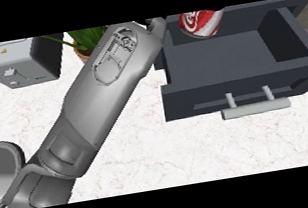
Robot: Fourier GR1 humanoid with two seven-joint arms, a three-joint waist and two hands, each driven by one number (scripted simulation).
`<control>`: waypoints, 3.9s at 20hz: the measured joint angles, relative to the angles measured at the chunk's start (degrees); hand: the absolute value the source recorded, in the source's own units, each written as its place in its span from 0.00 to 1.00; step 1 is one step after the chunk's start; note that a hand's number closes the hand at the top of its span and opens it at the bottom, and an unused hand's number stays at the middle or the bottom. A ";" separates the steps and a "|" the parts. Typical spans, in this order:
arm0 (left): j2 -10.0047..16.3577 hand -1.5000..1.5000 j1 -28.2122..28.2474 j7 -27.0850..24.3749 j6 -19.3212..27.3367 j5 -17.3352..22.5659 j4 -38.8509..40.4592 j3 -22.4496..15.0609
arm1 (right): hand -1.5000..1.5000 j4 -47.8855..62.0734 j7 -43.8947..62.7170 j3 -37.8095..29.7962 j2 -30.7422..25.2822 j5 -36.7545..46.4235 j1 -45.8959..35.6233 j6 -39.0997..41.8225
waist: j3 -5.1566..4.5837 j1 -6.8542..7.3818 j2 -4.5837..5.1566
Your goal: Pick up the can, place it into the drawer and close the drawer
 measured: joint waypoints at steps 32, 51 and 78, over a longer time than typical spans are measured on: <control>-0.01 1.00 -8.51 -13.83 5.81 17.12 24.65 -17.14 | 0.00 3.05 2.70 2.95 -0.61 2.99 -8.64 -2.48 | 0.11 -3.89 1.16; 0.00 0.00 -5.14 -17.46 13.08 22.01 26.22 -22.83 | 0.00 1.63 2.62 3.41 -1.54 3.40 -8.97 -1.81 | 0.07 -5.18 1.38; -0.01 0.00 -8.04 -19.90 17.06 30.87 22.08 -21.56 | 0.00 4.46 -4.89 17.32 -13.02 47.21 -16.39 -5.15 | -0.04 0.31 0.37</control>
